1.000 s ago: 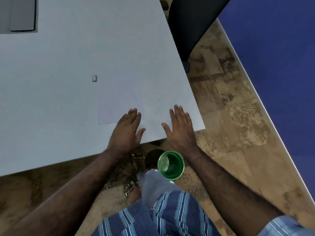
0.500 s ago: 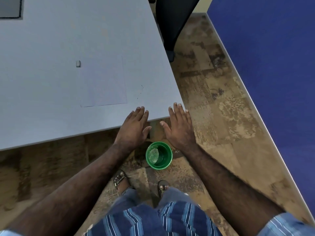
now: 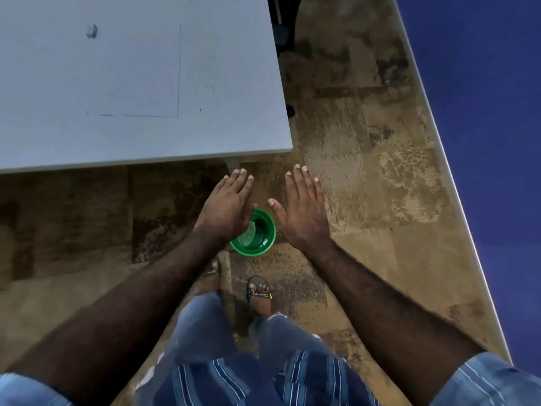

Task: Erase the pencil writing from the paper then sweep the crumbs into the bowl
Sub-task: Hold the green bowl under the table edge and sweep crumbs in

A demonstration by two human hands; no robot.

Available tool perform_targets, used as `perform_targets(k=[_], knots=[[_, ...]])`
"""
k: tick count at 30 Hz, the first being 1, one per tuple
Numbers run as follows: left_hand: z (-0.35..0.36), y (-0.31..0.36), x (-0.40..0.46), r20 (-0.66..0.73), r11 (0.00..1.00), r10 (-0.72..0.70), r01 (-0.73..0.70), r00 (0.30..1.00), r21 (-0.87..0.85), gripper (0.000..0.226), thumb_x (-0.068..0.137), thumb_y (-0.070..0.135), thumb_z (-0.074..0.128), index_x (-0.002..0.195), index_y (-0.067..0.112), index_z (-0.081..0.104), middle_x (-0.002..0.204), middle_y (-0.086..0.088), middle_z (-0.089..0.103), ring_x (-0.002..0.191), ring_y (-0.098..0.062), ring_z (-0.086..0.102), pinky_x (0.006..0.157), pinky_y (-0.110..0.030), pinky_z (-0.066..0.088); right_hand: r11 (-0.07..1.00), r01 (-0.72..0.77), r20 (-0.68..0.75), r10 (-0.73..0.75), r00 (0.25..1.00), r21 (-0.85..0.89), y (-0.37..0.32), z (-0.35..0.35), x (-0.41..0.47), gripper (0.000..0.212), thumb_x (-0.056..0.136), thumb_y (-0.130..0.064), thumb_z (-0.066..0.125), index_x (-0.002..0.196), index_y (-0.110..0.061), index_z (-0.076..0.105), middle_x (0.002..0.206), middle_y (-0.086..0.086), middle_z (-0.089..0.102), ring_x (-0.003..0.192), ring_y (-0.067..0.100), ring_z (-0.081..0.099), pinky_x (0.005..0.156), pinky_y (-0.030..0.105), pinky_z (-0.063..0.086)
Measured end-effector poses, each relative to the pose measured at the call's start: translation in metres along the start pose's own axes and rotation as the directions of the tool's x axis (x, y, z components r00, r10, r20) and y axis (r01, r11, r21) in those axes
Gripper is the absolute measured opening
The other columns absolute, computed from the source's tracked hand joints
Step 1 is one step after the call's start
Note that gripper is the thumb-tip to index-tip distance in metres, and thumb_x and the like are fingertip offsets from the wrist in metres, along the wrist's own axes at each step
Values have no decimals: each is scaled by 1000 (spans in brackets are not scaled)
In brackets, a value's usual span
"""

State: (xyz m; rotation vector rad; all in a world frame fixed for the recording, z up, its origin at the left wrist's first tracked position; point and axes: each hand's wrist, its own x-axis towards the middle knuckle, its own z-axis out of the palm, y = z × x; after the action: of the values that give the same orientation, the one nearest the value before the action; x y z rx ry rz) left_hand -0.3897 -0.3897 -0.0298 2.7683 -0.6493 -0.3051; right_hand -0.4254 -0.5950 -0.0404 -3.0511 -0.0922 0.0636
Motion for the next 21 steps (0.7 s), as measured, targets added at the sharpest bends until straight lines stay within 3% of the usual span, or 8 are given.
perform_targets(k=[10,17,21], knots=[[86,20,-4,36,1000,20,-20,999,1,68,105,40,44,160,7,24,169,-13,19,157,-24,13,128,-39,11,999,22,65,-20,998,-34,24,76,-38,78,108,-60,26,165,-6,27,176,15,15,164,28,7,131,54,12],[183,-18,13,73,1000,1,-2,997,9,67,104,40,44,160,7,26,168,-13,22,157,-24,13,128,-39,11,998,43,115,-38,993,-41,34,176,-34,78,108,-61,29,165,-7,28,176,13,16,164,27,7,132,52,9],[246,-54,24,95,999,-34,30,995,44,67,104,41,43,160,8,27,168,-13,23,157,-26,16,128,-41,14,997,61,154,-55,987,-39,45,244,-25,75,108,-63,31,166,-16,28,176,13,17,163,29,11,129,59,15]])
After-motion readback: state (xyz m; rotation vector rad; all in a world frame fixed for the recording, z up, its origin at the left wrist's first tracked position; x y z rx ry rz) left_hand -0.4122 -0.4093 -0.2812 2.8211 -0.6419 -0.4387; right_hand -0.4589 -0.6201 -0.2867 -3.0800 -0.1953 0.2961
